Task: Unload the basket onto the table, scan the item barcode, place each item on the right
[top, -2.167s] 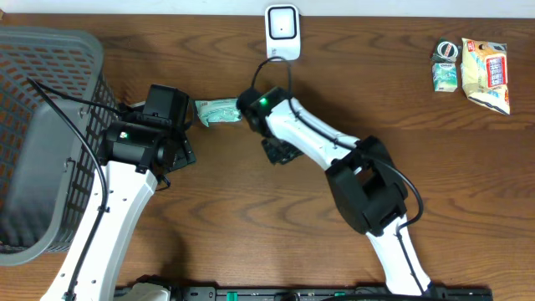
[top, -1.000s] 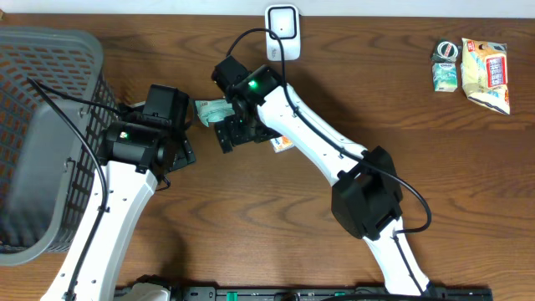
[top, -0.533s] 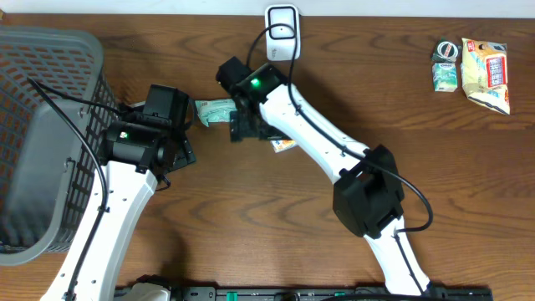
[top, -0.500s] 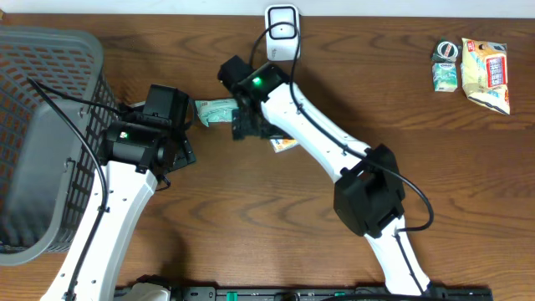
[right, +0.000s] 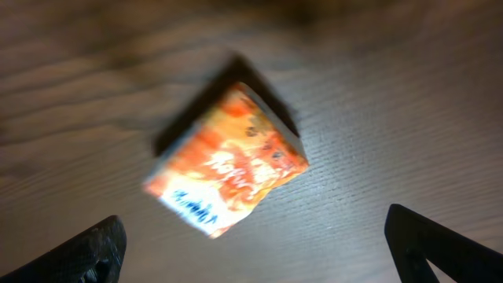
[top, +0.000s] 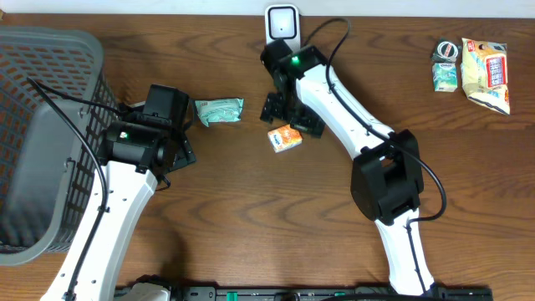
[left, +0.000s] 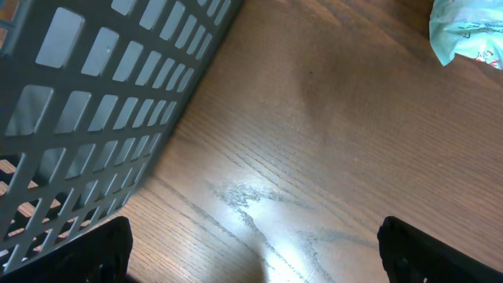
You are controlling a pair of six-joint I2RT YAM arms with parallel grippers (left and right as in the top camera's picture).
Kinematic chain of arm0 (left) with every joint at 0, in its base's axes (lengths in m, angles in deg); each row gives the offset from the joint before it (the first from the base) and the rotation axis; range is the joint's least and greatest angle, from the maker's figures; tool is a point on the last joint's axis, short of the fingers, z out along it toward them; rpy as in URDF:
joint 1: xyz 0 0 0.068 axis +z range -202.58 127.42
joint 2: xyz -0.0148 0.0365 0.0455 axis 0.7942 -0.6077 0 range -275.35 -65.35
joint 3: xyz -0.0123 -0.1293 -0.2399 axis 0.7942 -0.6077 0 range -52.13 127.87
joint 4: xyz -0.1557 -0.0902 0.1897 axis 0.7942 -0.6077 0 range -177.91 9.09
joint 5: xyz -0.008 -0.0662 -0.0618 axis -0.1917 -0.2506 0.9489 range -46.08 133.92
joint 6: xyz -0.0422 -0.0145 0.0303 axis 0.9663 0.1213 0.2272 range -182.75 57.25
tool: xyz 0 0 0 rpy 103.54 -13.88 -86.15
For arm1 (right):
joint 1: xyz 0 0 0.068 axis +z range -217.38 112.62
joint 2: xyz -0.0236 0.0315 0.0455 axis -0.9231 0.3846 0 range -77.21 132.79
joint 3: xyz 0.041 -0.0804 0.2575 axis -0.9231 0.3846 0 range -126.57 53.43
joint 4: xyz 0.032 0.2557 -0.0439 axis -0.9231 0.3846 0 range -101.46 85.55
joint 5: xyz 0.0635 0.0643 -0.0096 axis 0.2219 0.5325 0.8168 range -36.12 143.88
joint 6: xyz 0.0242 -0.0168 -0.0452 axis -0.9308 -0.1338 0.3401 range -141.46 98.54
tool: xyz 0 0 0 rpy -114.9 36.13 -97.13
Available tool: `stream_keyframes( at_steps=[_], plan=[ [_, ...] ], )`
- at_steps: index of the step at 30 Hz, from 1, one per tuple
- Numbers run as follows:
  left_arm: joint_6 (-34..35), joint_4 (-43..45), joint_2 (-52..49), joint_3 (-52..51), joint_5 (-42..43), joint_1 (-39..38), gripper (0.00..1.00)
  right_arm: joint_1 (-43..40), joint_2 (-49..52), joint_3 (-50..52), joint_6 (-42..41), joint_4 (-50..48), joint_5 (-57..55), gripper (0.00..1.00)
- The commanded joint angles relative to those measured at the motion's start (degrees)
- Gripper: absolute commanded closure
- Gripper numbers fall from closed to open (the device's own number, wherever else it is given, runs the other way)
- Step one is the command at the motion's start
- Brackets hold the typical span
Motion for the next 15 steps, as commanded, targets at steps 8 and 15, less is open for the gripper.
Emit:
stream_keyframes(
  at_steps=[8, 15],
  plan=[
    [0.3, -0.1, 0.3, 0.2, -0.7, 0.3, 0.02, -0.6, 0.3, 13.6, -7.1, -10.5, 6.9, 0.02],
    [0.3, -0.1, 0.3, 0.2, -0.7, 0.3, 0.02, -1.0, 0.3, 15.8, 1.3, -15.4, 7.2, 0.16]
  ],
)
